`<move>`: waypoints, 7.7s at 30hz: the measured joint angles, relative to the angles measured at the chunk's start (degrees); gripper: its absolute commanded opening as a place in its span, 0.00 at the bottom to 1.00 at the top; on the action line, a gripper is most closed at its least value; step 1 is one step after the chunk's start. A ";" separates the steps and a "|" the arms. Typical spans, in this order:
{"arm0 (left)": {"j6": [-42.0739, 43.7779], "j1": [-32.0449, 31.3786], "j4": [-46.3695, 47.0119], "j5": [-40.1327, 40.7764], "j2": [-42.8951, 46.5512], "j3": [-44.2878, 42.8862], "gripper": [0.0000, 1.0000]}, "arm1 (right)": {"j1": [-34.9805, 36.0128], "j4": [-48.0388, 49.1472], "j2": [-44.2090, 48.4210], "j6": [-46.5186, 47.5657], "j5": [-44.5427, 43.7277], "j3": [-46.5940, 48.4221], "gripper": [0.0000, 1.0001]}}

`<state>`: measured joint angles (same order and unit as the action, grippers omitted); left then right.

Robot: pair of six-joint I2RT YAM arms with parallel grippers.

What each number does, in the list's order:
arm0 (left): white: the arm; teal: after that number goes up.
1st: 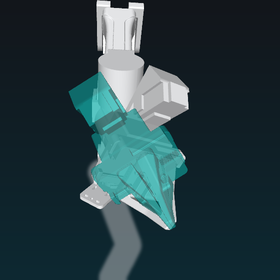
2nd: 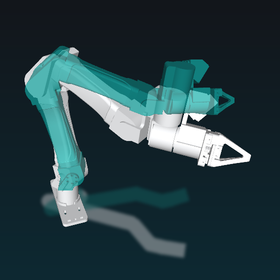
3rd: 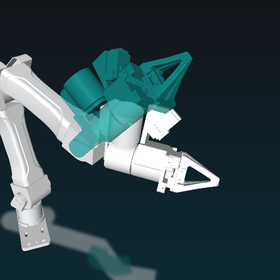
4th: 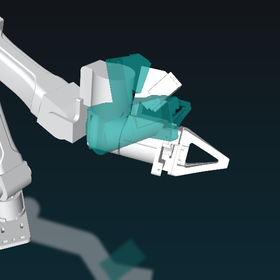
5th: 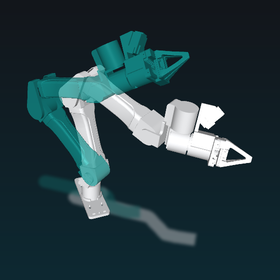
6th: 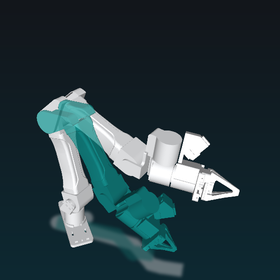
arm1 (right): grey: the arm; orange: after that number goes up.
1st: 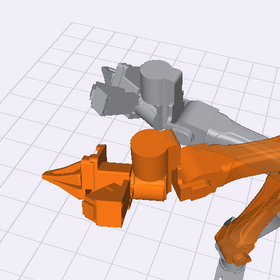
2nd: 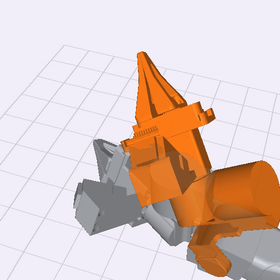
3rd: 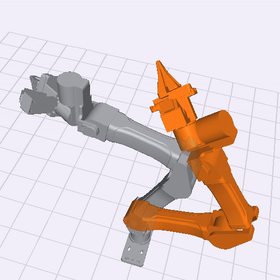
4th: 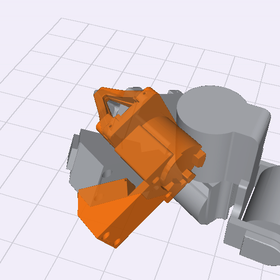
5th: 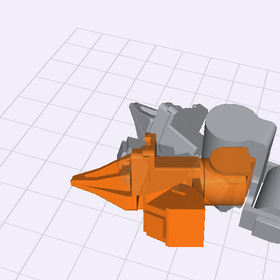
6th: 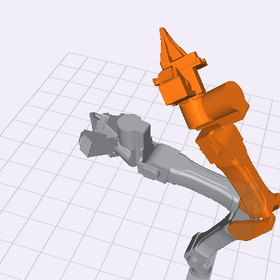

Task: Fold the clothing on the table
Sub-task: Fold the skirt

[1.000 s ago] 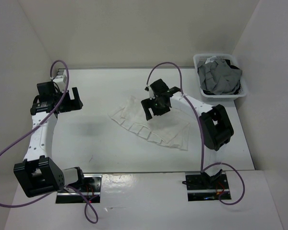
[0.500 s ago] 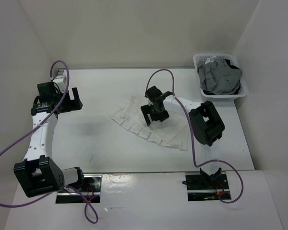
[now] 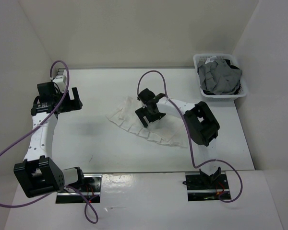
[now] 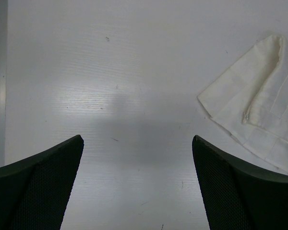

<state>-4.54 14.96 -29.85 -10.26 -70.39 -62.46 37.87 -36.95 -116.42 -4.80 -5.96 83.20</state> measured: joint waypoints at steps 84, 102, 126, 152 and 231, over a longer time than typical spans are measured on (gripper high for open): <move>17.00 -26.29 -9.29 -19.43 -76.46 -69.46 0.56 | -24.57 9.07 53.51 26.69 23.19 -20.81 0.99; 8.24 -25.05 0.42 -12.37 -52.13 -28.35 0.00 | -24.65 10.14 47.82 21.53 18.97 -21.62 0.99; -6.12 -12.76 4.85 -0.66 -37.07 -7.65 0.00 | -24.68 10.40 7.65 11.08 25.81 -5.18 0.99; -7.67 -9.09 5.99 -4.04 -37.68 -7.39 0.00 | -12.76 12.33 -3.43 4.20 34.95 0.92 0.69; -6.49 -9.03 6.36 -7.02 -38.12 -7.39 0.00 | -17.70 11.56 -1.38 9.22 35.87 -2.25 0.61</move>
<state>-11.03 5.93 -23.49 -17.28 -108.51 -69.84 20.16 -25.39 -117.80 4.43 29.91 80.95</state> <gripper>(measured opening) 0.019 0.614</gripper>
